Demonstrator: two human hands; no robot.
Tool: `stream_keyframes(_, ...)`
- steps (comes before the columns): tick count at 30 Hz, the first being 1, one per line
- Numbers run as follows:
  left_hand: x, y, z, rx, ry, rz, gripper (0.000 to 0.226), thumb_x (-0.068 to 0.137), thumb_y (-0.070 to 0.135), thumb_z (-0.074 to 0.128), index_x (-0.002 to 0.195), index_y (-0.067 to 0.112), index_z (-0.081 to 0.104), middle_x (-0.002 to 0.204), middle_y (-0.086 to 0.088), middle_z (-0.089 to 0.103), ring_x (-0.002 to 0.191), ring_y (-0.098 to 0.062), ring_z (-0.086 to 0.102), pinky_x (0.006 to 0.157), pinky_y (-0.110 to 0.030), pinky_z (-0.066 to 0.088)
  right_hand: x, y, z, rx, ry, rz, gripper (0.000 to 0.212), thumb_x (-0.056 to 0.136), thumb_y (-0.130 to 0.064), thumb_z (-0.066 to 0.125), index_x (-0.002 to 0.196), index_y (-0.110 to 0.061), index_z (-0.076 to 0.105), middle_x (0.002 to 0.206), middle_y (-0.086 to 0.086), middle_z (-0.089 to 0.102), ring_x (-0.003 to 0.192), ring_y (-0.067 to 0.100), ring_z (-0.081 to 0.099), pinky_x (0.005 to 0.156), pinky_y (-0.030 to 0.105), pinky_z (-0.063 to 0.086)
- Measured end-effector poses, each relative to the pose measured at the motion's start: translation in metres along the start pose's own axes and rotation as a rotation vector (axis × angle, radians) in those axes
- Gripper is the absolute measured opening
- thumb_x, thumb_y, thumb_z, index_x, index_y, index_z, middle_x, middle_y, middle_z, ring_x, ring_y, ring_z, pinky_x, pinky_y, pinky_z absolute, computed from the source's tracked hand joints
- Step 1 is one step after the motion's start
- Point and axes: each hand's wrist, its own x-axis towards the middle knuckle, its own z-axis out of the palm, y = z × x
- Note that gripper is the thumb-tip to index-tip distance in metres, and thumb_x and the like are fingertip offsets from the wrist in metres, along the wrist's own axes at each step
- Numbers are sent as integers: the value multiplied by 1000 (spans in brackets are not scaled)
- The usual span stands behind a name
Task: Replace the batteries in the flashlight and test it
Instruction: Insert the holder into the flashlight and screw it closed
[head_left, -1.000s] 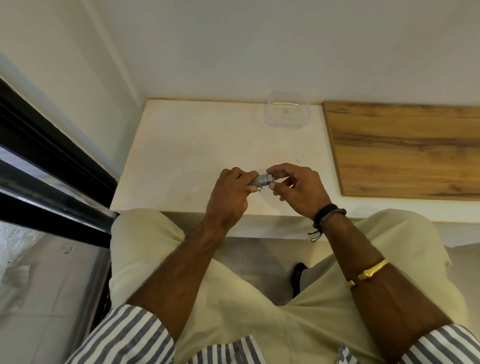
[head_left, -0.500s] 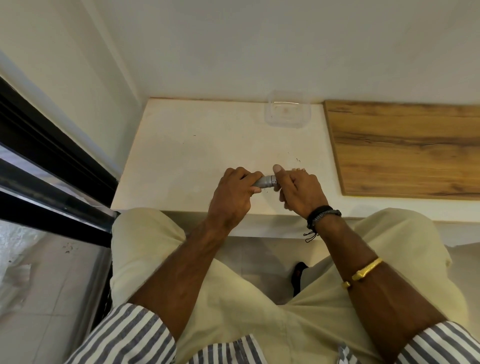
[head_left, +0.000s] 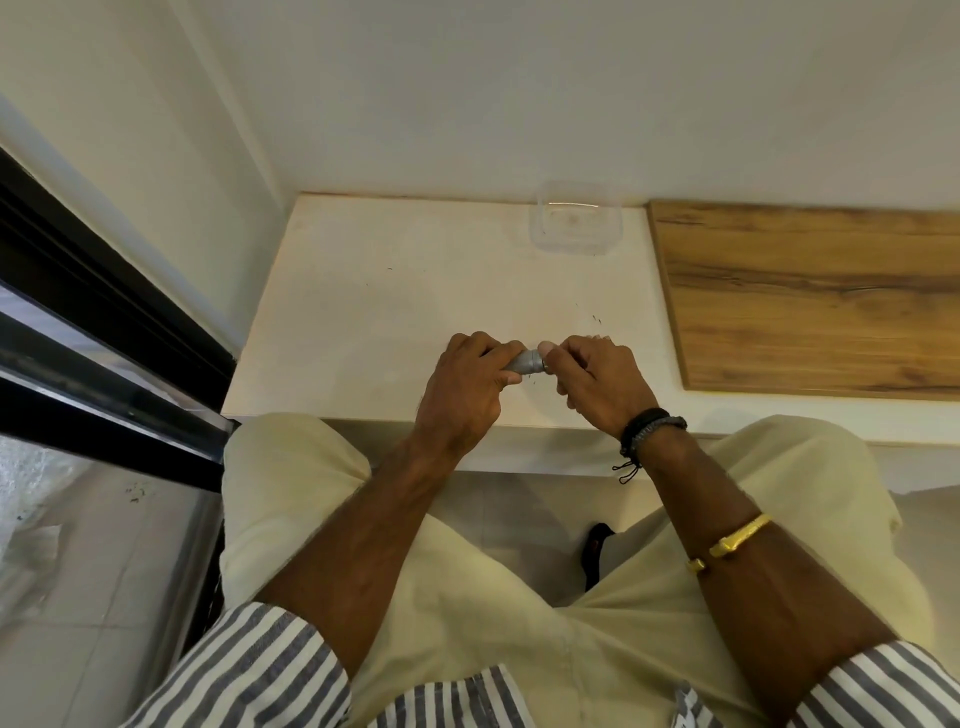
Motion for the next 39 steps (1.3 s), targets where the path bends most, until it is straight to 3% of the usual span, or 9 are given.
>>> stream_keyframes(5, 0, 3, 0, -2, 13, 59, 32, 92, 10, 64, 123, 15, 62, 103, -8, 64, 93, -24, 50, 75, -31, 43, 1, 1, 6, -42, 21, 141, 74, 103, -58, 35, 62, -4, 66, 62, 11, 68, 87, 32, 67, 96, 42, 47)
stream_keyframes(8, 0, 3, 1, 8, -7, 17, 34, 92, 10, 63, 125, 17, 61, 105, -7, 63, 94, -22, 48, 75, -30, 43, -1, -1, 0, 159, -50, 174, 59, 100, -62, 40, 79, -15, 69, 70, 8, 74, 55, 16, 71, 82, 41, 63)
stream_keyframes(12, 1, 1, 1, 13, -27, -41, 35, 91, 7, 64, 124, 16, 62, 106, -8, 64, 95, -23, 49, 75, -29, 41, 0, 1, -7, 217, -92, 20, 28, 93, -27, 72, 120, -21, 67, 106, 2, 74, 77, 15, 75, 71, 29, 64)
stream_keyframes(17, 0, 0, 2, 10, -31, -54, 34, 91, 9, 64, 124, 16, 61, 108, -7, 64, 94, -20, 47, 77, -29, 40, -1, 3, -5, 131, -57, -33, 27, 94, -13, 70, 120, -15, 69, 98, 3, 75, 78, 13, 73, 68, 22, 61)
stream_keyframes(21, 1, 0, 3, 16, -31, -40, 33, 91, 9, 64, 123, 16, 61, 109, -6, 64, 94, -17, 45, 77, -26, 38, 0, 2, -3, 76, -62, -30, 21, 101, -28, 60, 110, -12, 70, 81, -4, 72, 64, 2, 68, 61, 15, 54)
stream_keyframes(25, 1, 4, 2, 4, -18, -7, 31, 92, 10, 63, 122, 15, 61, 108, -6, 64, 94, -19, 48, 78, -26, 36, 0, 0, 0, -64, -11, -17, 48, 105, -44, 44, 84, -9, 69, 68, 1, 68, 64, 23, 66, 72, 43, 57)
stream_keyframes(28, 1, 7, 2, -17, -16, 1, 31, 93, 9, 62, 123, 14, 61, 108, -7, 64, 94, -20, 48, 77, -26, 36, -1, -3, -1, -16, 45, 96, 61, 103, -60, 35, 68, -19, 66, 60, -2, 66, 59, 25, 66, 68, 43, 58)
stream_keyframes(33, 4, 1, 5, -50, -55, -71, 34, 93, 9, 63, 126, 14, 59, 114, -7, 64, 96, -16, 47, 81, -24, 37, -1, -1, -9, 179, -73, 35, 30, 96, -37, 66, 119, -18, 65, 95, 4, 75, 74, 17, 74, 63, 30, 63)
stream_keyframes(39, 2, 0, 5, -100, -80, -69, 26, 97, 13, 57, 123, 13, 61, 107, -6, 65, 90, -11, 41, 78, -26, 39, -1, 0, -5, 67, -23, -29, 25, 95, -25, 69, 117, -12, 68, 85, 4, 75, 71, 12, 72, 75, 34, 62)
